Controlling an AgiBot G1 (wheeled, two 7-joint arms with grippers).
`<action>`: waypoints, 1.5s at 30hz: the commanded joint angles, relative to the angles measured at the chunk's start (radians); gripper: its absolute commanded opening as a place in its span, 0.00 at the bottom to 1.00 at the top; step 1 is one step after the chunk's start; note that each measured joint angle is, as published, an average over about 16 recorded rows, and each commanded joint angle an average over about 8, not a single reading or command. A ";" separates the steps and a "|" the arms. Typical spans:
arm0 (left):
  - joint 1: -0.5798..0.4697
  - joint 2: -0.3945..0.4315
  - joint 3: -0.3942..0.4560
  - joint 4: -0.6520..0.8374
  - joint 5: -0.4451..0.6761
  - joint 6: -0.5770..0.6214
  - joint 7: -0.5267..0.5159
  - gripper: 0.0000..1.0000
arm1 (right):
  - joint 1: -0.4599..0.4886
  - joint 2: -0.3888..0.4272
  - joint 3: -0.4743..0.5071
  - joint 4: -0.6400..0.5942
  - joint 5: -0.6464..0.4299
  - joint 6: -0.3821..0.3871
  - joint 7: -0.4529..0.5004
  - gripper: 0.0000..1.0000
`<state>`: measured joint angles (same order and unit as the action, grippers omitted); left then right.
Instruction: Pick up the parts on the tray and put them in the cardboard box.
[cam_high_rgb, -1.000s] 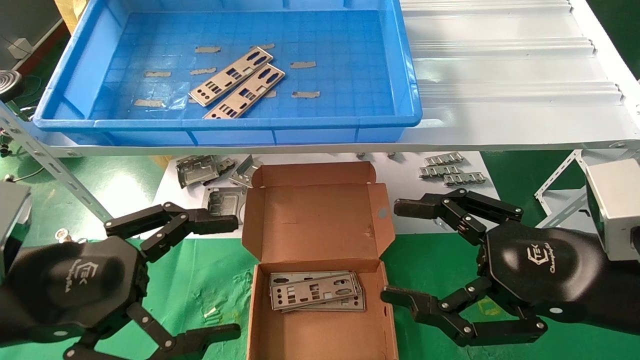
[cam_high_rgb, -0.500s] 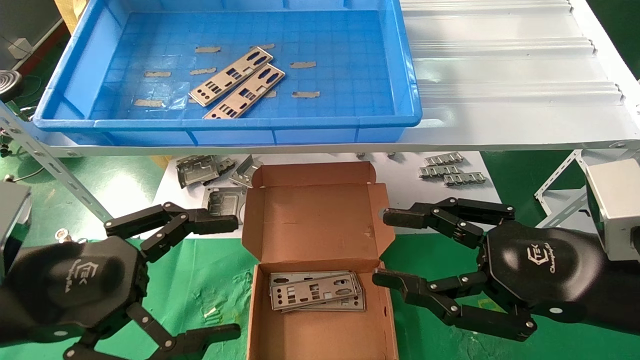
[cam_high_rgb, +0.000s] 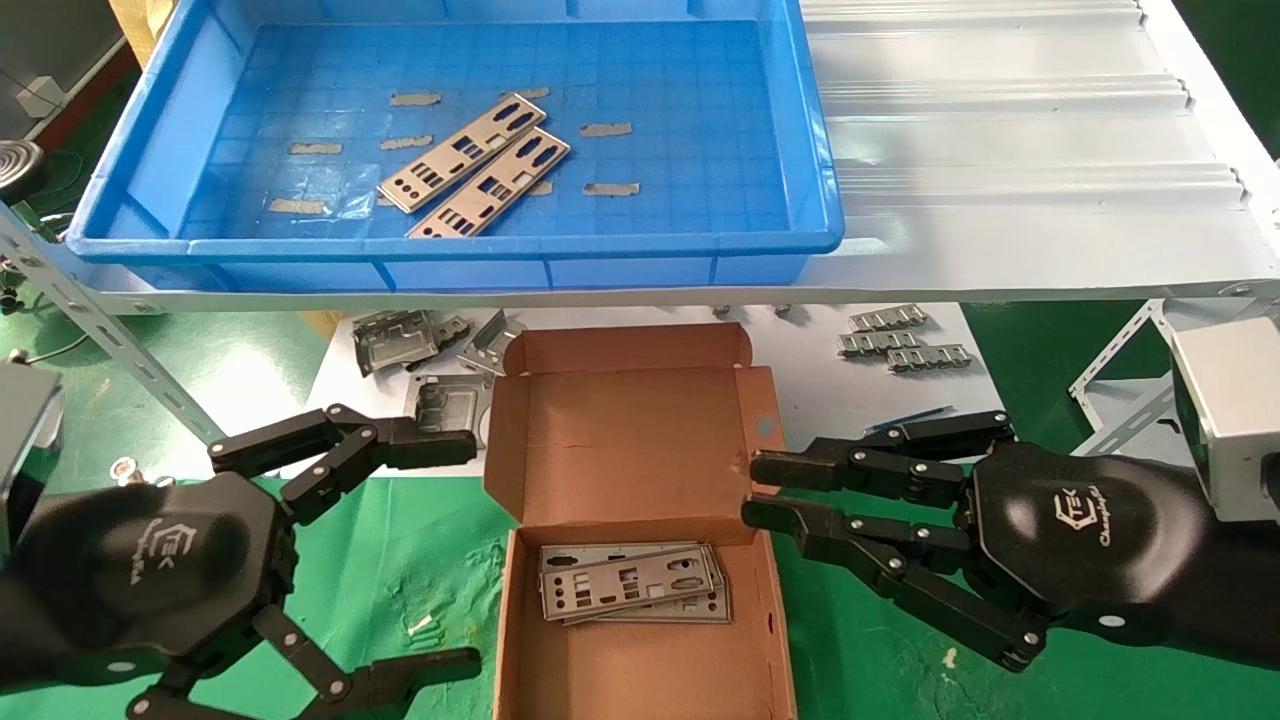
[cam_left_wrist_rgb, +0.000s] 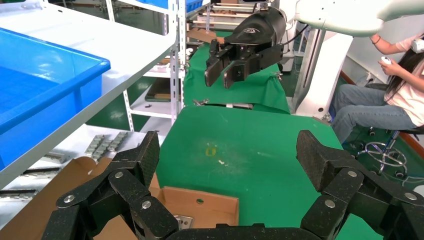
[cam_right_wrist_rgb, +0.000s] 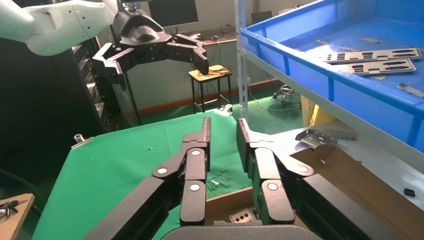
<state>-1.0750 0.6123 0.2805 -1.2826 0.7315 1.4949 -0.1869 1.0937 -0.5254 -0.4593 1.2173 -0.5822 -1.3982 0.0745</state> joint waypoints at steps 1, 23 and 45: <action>0.000 0.000 0.000 0.000 0.000 0.000 0.000 1.00 | 0.000 0.000 0.000 0.000 0.000 0.000 0.000 0.07; 0.000 0.000 0.000 0.000 0.000 0.000 0.000 1.00 | 0.000 0.000 0.000 0.000 0.000 0.000 0.000 0.00; 0.000 0.000 0.000 0.000 0.000 0.000 0.000 1.00 | 0.000 0.000 0.000 0.000 0.000 0.000 0.000 0.00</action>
<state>-1.0750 0.6123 0.2805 -1.2826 0.7315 1.4949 -0.1869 1.0937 -0.5253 -0.4593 1.2173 -0.5822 -1.3982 0.0745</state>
